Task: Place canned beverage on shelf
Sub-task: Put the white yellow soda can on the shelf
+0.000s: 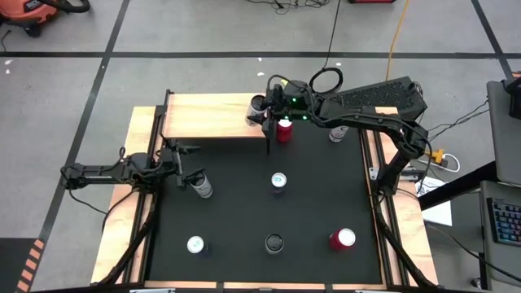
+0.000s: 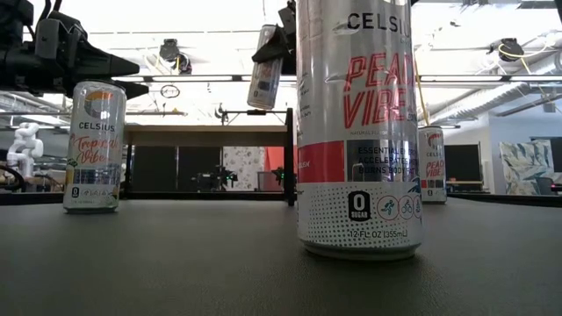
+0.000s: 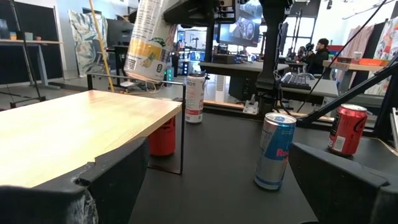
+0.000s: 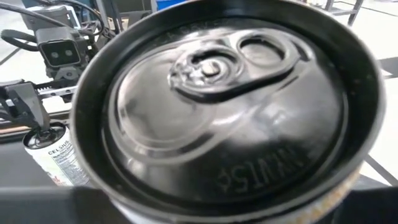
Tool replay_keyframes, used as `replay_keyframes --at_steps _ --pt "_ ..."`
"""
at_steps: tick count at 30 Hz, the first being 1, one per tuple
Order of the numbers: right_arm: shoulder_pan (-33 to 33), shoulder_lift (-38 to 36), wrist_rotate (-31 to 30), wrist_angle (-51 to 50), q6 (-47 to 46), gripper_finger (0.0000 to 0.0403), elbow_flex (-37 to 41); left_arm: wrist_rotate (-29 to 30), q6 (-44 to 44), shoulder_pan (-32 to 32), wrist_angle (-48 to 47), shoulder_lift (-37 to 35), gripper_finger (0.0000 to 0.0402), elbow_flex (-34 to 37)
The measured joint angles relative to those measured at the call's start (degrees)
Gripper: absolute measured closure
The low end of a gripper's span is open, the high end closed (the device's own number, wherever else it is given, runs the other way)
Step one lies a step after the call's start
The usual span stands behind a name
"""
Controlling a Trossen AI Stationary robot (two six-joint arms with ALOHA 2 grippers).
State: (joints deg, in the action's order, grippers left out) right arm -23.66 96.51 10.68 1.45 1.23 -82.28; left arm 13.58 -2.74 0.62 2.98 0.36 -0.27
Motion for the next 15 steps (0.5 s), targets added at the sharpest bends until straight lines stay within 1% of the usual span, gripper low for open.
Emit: replay_keyframes --at_steps 6,15 --pt "-0.18 0.00 -0.22 0.00 0.28 0.0131 0.00 0.00 -0.02 -0.01 -0.02 0.00 0.0013 -0.01" --pt "-2.29 0.31 -0.11 -0.26 -0.97 0.0129 0.00 -0.02 0.02 0.00 -0.02 0.00 0.0013 0.02"
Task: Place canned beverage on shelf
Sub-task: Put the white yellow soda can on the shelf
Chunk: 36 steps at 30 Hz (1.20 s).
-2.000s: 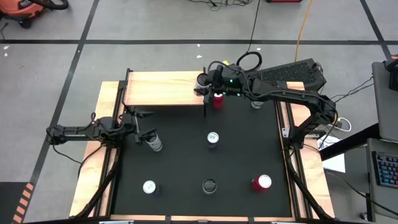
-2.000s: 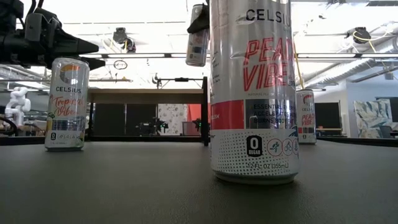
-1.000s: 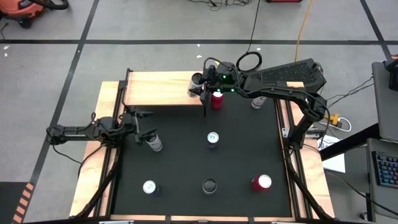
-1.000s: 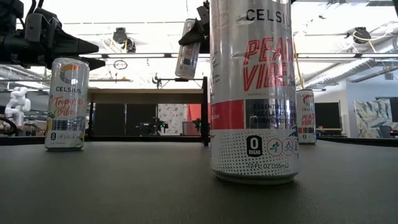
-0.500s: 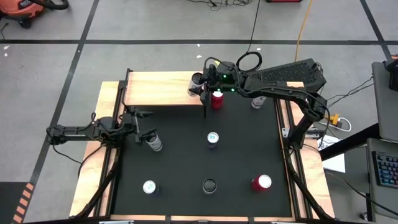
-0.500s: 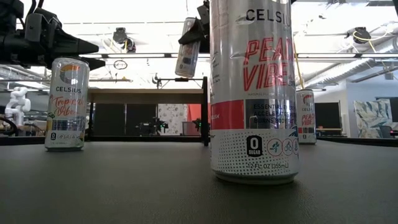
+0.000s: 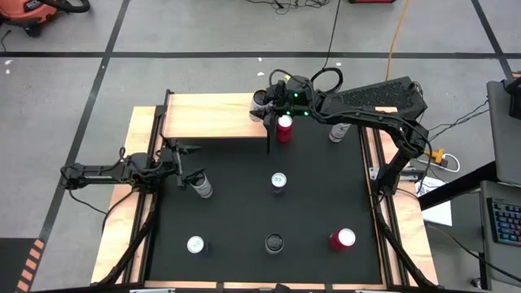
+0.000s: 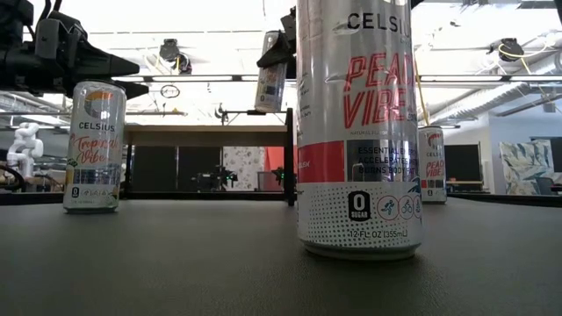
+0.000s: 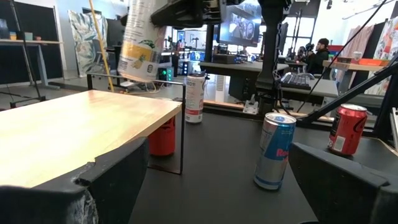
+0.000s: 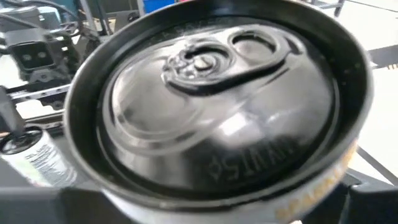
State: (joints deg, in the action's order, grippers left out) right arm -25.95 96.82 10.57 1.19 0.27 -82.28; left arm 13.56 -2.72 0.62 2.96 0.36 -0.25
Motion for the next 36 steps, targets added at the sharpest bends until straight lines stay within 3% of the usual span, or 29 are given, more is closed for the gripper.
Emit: replay_keyframes --at_steps 10,36 --pt "-0.99 4.35 0.19 1.80 -1.41 0.0129 0.05 0.00 0.02 0.00 0.00 0.00 0.0013 0.00" --pt "-1.06 4.15 0.24 4.22 -1.09 0.0101 -0.04 -0.02 0.02 -0.01 -0.04 -0.02 0.0013 -0.01"
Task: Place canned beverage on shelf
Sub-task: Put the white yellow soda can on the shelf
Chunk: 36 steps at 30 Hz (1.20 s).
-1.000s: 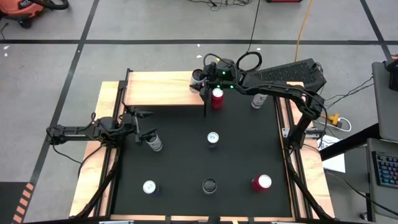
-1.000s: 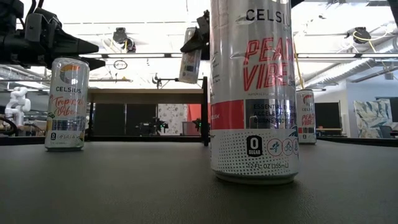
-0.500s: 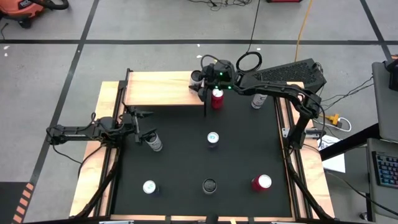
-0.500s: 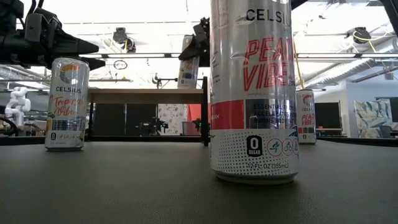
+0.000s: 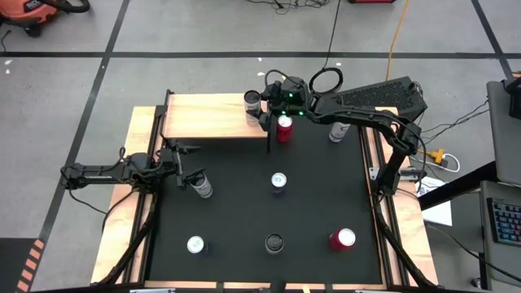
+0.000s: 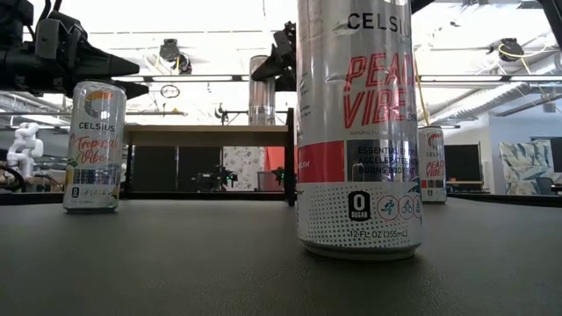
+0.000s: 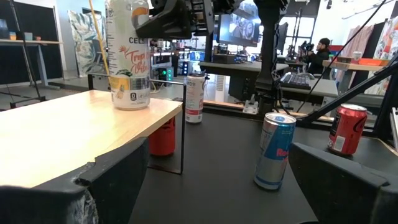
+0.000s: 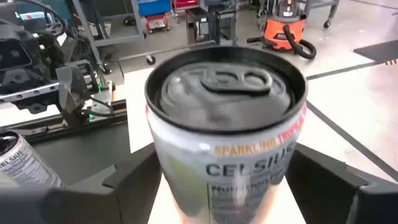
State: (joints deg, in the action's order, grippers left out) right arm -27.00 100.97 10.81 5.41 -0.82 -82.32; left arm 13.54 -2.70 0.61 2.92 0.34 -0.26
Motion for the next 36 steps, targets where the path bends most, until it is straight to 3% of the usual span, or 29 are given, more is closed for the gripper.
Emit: replay_keyframes --at_steps 26,36 --pt "0.50 -1.71 -0.13 -3.65 0.61 0.0101 0.04 0.00 -0.17 0.01 0.02 0.02 0.0013 0.01" --pt "0.19 -1.73 -1.52 -3.87 1.24 0.0156 0.04 0.00 -0.15 -0.01 0.02 0.02 0.0013 -0.01"
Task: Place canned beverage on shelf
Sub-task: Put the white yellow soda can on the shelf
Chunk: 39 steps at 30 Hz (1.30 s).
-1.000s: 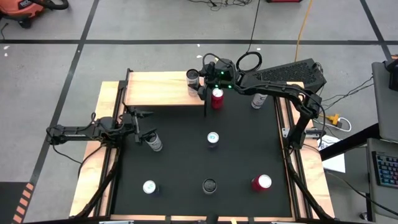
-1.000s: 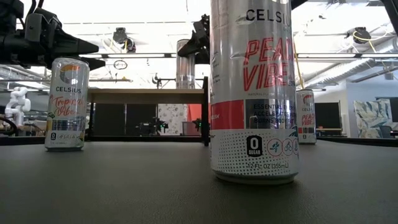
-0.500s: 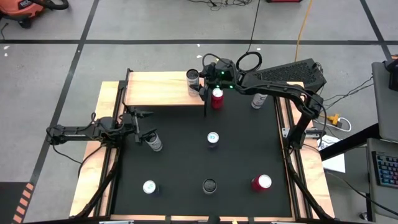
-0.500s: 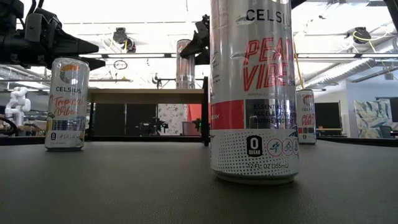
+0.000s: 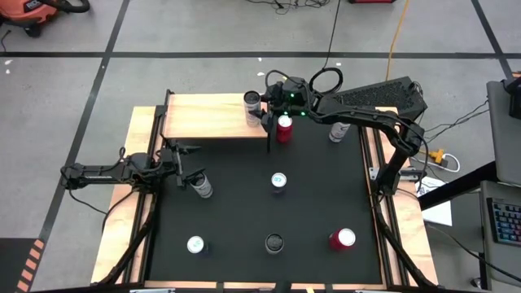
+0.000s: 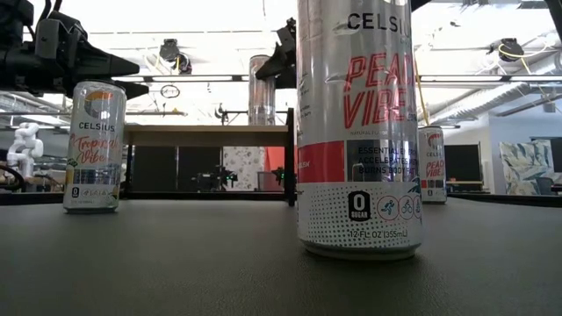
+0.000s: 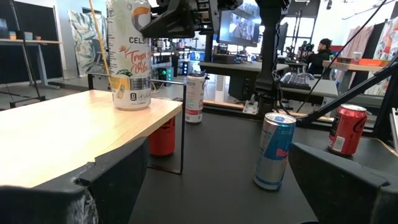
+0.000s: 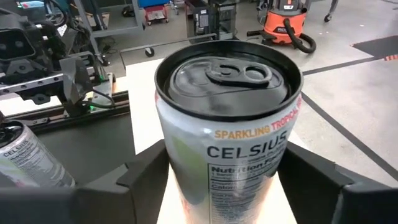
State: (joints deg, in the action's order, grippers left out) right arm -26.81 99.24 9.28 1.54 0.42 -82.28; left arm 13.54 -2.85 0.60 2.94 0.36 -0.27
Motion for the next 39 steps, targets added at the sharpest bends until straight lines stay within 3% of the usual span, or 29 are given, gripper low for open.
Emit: replay_keyframes --at_steps 10,26,39 --pt "-2.60 -0.05 0.04 -0.06 2.46 0.0157 0.00 0.02 0.17 0.01 0.00 0.00 0.0013 0.01" --pt "-7.47 0.02 8.79 2.98 3.68 0.0154 0.15 0.04 0.22 0.00 0.00 0.00 0.0013 0.02" --pt "-8.16 3.46 10.57 9.06 3.69 0.0154 0.15 0.06 0.28 0.00 0.00 -0.02 0.0013 0.02"
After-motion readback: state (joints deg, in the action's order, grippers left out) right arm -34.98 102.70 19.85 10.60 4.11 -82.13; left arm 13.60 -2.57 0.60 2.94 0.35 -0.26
